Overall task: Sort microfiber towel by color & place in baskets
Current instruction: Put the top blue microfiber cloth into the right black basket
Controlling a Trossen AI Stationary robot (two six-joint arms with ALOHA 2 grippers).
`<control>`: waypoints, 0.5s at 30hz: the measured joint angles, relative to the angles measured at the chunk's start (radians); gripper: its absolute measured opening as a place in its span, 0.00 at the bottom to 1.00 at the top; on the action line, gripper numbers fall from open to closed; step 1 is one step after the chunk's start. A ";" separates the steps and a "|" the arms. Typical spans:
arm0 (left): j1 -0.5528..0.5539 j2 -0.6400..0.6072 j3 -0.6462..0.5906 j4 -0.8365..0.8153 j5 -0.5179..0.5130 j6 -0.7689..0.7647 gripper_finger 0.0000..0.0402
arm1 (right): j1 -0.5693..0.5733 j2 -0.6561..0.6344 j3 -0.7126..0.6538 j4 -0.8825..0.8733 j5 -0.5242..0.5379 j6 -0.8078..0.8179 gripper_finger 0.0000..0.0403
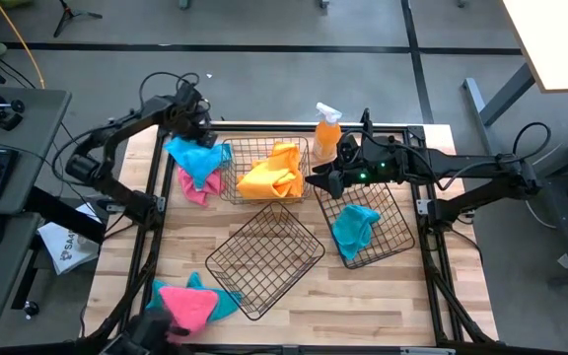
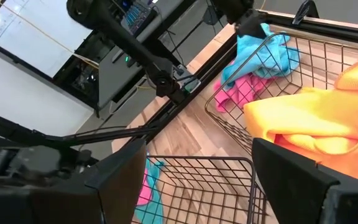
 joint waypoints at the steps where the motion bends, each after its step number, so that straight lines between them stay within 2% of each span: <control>1: 0.000 -0.021 0.000 -0.003 0.000 0.043 0.42 | 0.000 0.000 0.000 0.000 0.000 0.000 0.72; 4: -0.002 -0.089 0.000 -0.018 0.032 0.200 0.42 | -0.003 0.000 0.000 0.000 0.000 0.000 0.72; 8: -0.036 -0.164 -0.009 -0.115 0.167 0.442 0.42 | -0.003 0.000 0.000 -0.001 0.000 -0.006 0.72; 11: -0.084 -0.209 -0.049 -0.171 0.177 0.580 0.42 | -0.003 0.000 0.000 -0.001 0.003 -0.024 0.72; 15: -0.138 -0.251 -0.127 -0.145 0.156 0.621 0.42 | -0.003 0.000 0.000 -0.002 0.016 -0.027 0.72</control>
